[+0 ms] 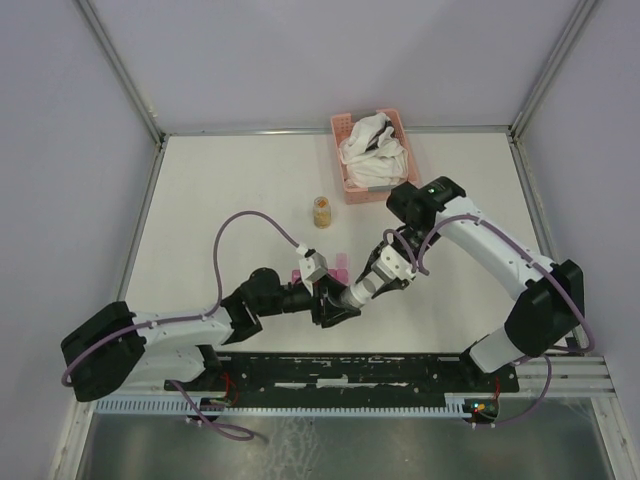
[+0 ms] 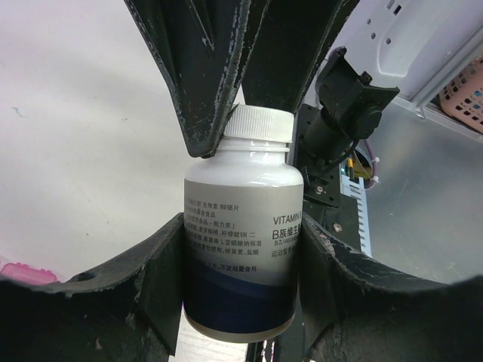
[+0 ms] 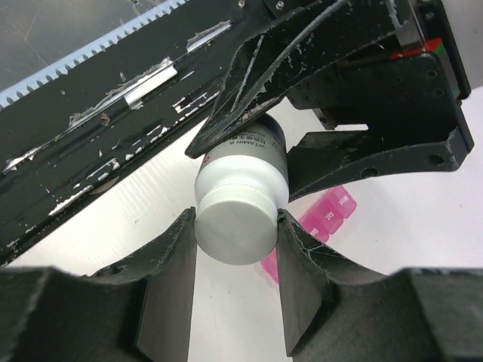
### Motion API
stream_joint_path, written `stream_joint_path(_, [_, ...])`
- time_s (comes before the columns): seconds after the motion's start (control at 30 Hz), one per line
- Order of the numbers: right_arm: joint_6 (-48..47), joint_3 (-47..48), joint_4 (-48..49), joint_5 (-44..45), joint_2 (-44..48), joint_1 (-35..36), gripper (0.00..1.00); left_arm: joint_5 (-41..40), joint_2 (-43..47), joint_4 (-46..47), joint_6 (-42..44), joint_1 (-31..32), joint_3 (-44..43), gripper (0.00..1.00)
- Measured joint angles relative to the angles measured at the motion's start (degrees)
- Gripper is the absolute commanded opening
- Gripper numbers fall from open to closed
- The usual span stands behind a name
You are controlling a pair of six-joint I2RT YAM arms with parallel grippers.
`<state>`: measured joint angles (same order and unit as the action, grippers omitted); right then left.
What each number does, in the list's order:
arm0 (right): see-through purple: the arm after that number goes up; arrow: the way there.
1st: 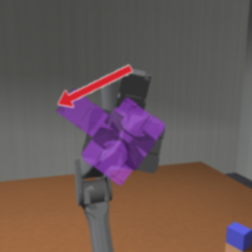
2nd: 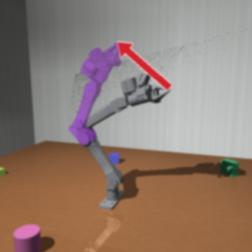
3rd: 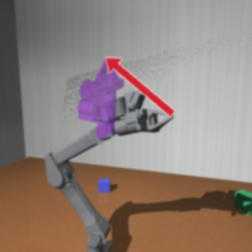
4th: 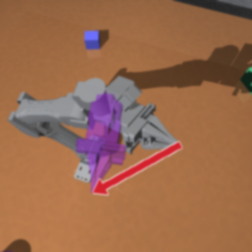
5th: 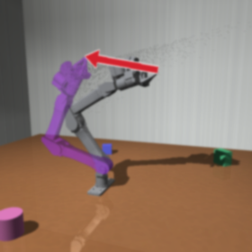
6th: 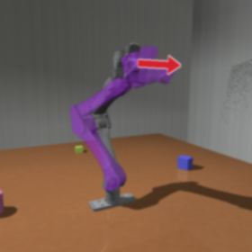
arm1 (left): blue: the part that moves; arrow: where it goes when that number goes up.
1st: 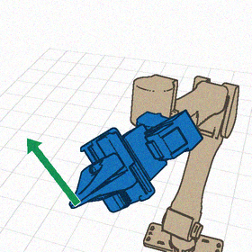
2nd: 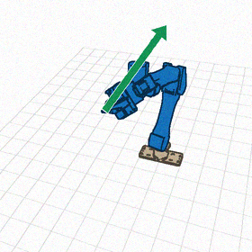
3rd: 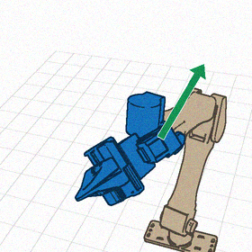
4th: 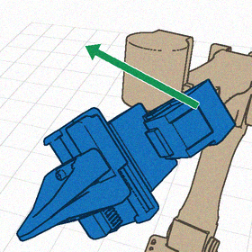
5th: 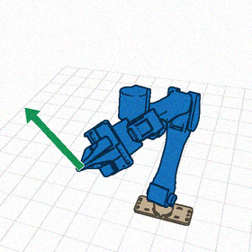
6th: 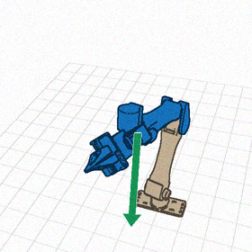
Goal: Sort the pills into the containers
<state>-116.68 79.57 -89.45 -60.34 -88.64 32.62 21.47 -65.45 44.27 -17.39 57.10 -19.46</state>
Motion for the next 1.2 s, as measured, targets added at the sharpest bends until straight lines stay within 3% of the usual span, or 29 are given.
stream_joint_path(0.23, [0.0, -2.2, 2.6, 2.2, 2.4, 0.3, 0.43, 4.3, -3.0, 0.8, -0.3, -1.5, -1.2, 0.03])
stream_joint_path(1.07, [0.9, -3.6, 4.9, 0.3, 3.1, 0.3, 0.78, 2.2, -3.3, 0.8, -0.3, -2.4, -1.3, 0.03])
stream_joint_path(1.13, [2.7, -3.2, 5.5, 0.2, 3.3, 0.3, 0.84, 2.0, -3.2, 0.8, -0.3, -2.4, -1.3, 0.03])
stream_joint_path(1.17, [3.8, -3.0, 6.0, 0.1, 3.5, 0.3, 0.95, 1.9, -3.2, 0.8, -0.3, -2.4, -1.3, 0.03])
stream_joint_path(1.2, [5.0, -2.7, 6.4, 0.0, 3.7, 0.3, 1.00, 1.9, -3.1, 0.8, -0.3, -2.4, -1.3, 0.03])
